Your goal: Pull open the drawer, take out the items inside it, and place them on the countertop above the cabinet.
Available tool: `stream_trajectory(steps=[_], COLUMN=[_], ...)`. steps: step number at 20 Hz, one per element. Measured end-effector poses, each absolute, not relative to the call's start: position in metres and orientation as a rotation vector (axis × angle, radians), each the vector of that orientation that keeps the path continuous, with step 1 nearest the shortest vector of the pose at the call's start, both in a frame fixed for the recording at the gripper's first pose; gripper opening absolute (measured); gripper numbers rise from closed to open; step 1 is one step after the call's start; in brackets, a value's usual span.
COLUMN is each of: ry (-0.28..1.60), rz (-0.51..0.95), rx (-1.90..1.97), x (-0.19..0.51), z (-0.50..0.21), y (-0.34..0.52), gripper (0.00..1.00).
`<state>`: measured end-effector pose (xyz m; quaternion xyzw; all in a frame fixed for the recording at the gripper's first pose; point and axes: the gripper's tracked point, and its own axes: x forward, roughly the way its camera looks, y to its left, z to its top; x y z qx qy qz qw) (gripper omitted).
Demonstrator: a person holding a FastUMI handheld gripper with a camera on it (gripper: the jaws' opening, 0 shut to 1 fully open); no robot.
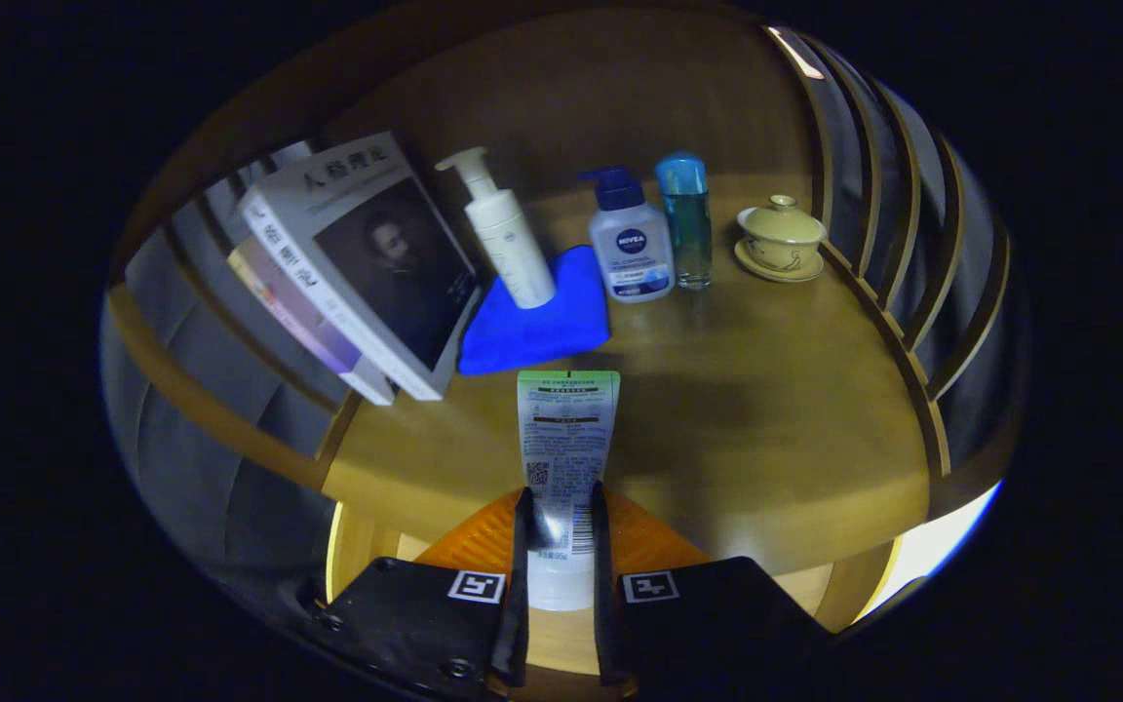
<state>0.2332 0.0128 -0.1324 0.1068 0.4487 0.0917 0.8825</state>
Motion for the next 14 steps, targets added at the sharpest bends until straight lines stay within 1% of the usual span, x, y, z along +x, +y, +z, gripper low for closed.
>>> stream_trajectory(steps=[2,4,6,7,8,11,14], ry=[0.934,0.959,0.980,0.972,0.978,0.960,0.894], rz=[0.156,0.132,0.123,0.124,0.122,0.137,0.144], rx=[0.231,0.250,0.282,0.300,0.312,0.325,0.292], x=[0.247,0.252,0.257,0.260,0.261,0.263,0.265], z=[-0.138,-0.146,-0.155,-0.153,-0.155,-0.151,-0.139], y=[0.011,0.012,0.016,0.017,0.019,0.024,0.022], gripper=[0.30,0.33,0.33,0.37,0.37,0.44,0.77])
